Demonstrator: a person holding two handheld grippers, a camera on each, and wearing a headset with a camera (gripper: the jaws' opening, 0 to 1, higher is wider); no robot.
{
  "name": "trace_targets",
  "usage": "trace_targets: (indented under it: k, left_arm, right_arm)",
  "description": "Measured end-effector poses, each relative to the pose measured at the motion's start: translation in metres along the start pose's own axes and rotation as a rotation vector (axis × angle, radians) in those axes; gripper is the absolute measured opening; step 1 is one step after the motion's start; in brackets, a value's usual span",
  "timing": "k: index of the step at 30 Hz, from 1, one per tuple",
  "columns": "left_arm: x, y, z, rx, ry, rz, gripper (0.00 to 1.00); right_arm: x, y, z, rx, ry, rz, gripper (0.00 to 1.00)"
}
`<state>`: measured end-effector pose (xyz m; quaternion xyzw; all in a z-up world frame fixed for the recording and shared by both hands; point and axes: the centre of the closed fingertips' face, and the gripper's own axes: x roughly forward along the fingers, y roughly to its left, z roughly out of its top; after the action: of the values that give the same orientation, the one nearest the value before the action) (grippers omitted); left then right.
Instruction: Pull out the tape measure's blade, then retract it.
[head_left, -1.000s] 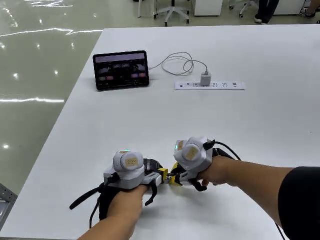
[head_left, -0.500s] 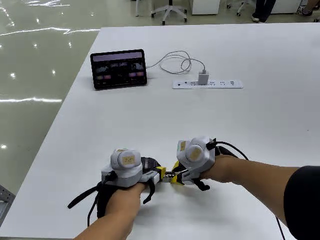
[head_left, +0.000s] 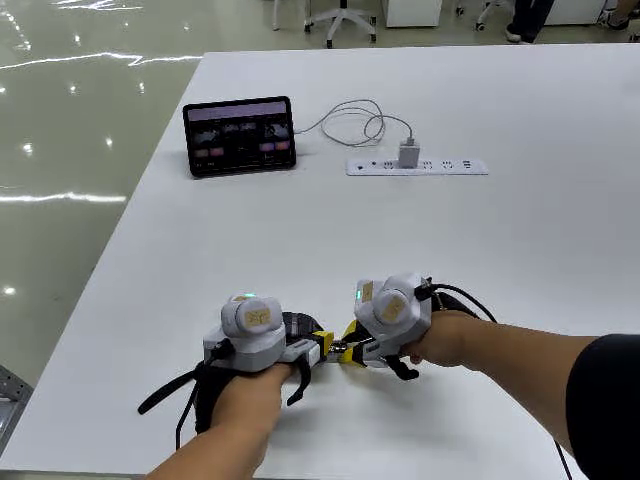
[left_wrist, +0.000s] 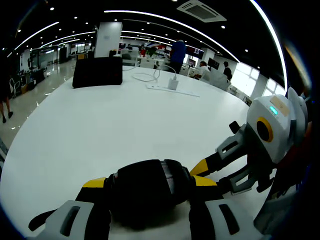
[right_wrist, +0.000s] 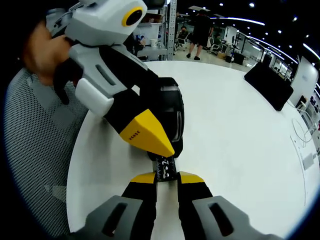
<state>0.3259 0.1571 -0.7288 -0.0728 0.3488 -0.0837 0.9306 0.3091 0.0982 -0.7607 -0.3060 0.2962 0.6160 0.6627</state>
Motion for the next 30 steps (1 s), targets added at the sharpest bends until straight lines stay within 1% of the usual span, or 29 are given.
trace_targets:
  k: [17, 30]
  left_arm:
    - [0.000, 0.001, 0.001, -0.012, 0.000, -0.001, 0.60]
    - [0.000, 0.000, 0.001, -0.016, 0.000, -0.004, 0.60]
  right_arm:
    - [0.006, 0.001, 0.008, 0.017, -0.016, -0.005, 0.11]
    - [0.006, 0.001, 0.011, 0.035, -0.031, -0.007, 0.11]
